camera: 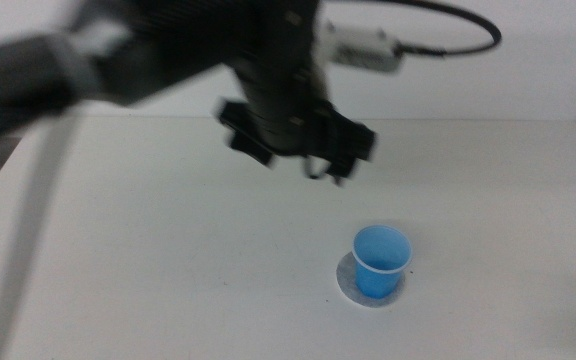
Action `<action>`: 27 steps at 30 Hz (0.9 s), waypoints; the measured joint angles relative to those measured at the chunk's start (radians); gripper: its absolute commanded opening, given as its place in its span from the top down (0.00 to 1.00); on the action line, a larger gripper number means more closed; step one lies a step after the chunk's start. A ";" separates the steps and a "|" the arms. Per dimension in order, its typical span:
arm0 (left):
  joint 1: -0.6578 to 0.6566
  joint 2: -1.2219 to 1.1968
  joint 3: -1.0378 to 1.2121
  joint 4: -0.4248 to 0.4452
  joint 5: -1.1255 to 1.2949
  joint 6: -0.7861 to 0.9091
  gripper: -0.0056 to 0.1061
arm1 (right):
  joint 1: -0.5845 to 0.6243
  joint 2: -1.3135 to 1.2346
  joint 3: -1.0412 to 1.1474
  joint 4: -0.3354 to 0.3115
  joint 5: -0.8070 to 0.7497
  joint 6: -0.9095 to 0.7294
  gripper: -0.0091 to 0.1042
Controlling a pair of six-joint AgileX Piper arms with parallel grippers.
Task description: Place an empty cup on a cup mat.
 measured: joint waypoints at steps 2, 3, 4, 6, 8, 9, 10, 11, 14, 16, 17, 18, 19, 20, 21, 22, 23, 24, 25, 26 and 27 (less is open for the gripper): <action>-0.004 -0.115 0.084 0.081 -0.009 -0.023 0.11 | 0.000 0.000 0.000 0.000 0.000 0.000 0.10; -0.005 -0.178 0.144 0.112 -0.020 -0.040 0.11 | 0.000 0.000 0.000 0.000 0.000 0.000 0.10; -0.005 -0.228 0.207 0.132 -0.027 -0.053 0.11 | 0.000 0.000 0.000 0.000 0.000 0.000 0.10; -0.005 -0.342 0.331 0.184 -0.029 -0.082 0.11 | 0.000 0.000 0.000 0.000 0.000 0.000 0.10; -0.005 -0.442 0.434 0.224 -0.029 -0.091 0.11 | 0.000 0.000 0.000 0.000 0.000 0.000 0.10; -0.005 -0.488 0.487 0.240 -0.028 -0.096 0.11 | 0.000 0.000 0.000 0.000 0.000 0.000 0.10; -0.005 -0.524 0.528 0.252 -0.028 -0.103 0.11 | 0.000 0.000 0.000 0.000 0.000 0.000 0.10; -0.005 -0.567 0.577 0.266 -0.028 -0.112 0.11 | 0.000 0.000 0.000 0.000 0.000 0.000 0.10; -0.005 -0.683 0.716 0.304 -0.029 -0.172 0.11 | 0.000 0.000 0.000 0.000 0.000 0.000 0.10; -0.005 -0.760 0.795 0.322 -0.039 -0.213 0.11 | 0.000 0.000 0.000 0.000 0.000 0.000 0.10; -0.005 -0.804 0.837 0.334 -0.051 -0.234 0.11 | 0.000 0.000 0.000 0.000 0.000 0.000 0.10; -0.005 -0.848 0.882 0.347 -0.072 -0.256 0.11 | 0.000 0.000 0.000 0.000 0.000 0.000 0.10; -0.005 -0.894 0.920 0.359 -0.107 -0.274 0.11 | 0.000 0.000 0.000 0.000 0.000 0.000 0.10; 0.001 -0.942 0.969 0.377 -0.156 -0.297 0.11 | 0.000 0.000 0.000 0.000 0.000 0.000 0.10; 0.022 -0.993 1.021 0.383 -0.219 -0.314 0.11 | 0.000 0.000 0.000 0.000 0.000 0.000 0.10; 0.048 -1.035 1.065 0.381 -0.280 -0.320 0.11 | 0.000 0.000 0.000 0.000 0.000 0.000 0.10; 0.093 -1.087 1.122 0.373 -0.361 -0.320 0.11 | 0.000 0.000 0.000 0.000 0.000 0.000 0.10; 0.147 -1.137 1.180 0.358 -0.447 -0.306 0.11 | 0.000 0.000 0.000 0.000 0.000 0.000 0.10; 0.207 -1.174 1.239 0.338 -0.518 -0.282 0.11 | 0.000 0.000 0.000 0.000 0.000 0.000 0.10; 0.266 -1.217 1.298 0.307 -0.605 -0.242 0.11 | 0.000 0.000 0.000 0.000 0.000 0.000 0.10; 0.323 -1.260 1.355 0.272 -0.686 -0.201 0.11 | 0.000 0.000 0.000 0.000 0.000 0.000 0.10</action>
